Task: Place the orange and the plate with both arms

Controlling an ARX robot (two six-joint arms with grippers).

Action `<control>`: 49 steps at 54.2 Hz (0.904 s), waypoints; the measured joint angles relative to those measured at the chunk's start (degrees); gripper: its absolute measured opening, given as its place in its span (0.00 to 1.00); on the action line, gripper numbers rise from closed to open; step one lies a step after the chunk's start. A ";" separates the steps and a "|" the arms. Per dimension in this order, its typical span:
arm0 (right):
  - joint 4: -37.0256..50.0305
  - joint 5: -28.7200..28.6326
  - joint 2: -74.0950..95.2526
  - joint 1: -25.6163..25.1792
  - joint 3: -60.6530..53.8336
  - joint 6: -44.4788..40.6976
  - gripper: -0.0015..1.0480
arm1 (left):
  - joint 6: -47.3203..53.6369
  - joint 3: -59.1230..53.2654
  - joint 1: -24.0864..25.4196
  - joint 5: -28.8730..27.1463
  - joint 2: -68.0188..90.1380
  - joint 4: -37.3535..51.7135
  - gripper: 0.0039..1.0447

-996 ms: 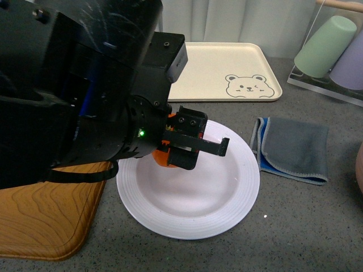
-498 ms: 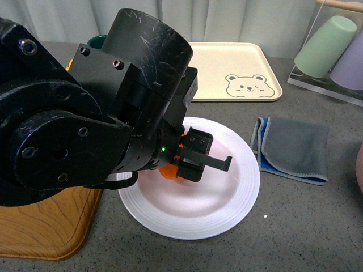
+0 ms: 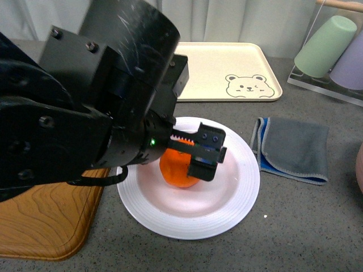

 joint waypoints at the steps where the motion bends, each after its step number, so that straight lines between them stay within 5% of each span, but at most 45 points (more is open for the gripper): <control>1: 0.00 0.00 0.00 0.00 0.00 0.00 0.91 | -0.02 -0.52 0.15 -0.42 -0.96 0.66 0.94; 4: 0.00 0.00 0.00 0.00 0.00 0.00 0.91 | 0.35 -1.86 0.31 -2.47 -2.64 3.13 0.93; 10: 0.00 -0.13 0.00 0.00 0.00 -0.02 0.91 | 4.57 -11.02 1.31 -17.75 -2.82 32.48 0.76; 12: 0.00 0.02 0.00 0.00 0.00 -0.02 0.91 | 5.57 -16.52 3.02 -18.69 -3.89 43.50 0.68; 18: 0.00 0.04 0.00 0.00 0.00 -0.02 0.91 | 6.58 -24.57 7.21 -16.81 -9.86 54.58 0.50; 34: 0.00 0.00 0.00 0.00 0.00 -0.02 0.91 | 7.32 -37.40 15.32 -8.79 -25.79 51.58 0.04; 49: 0.00 -0.02 0.00 0.00 0.00 -0.02 0.91 | 7.56 -43.28 21.84 -2.45 -45.38 37.00 0.03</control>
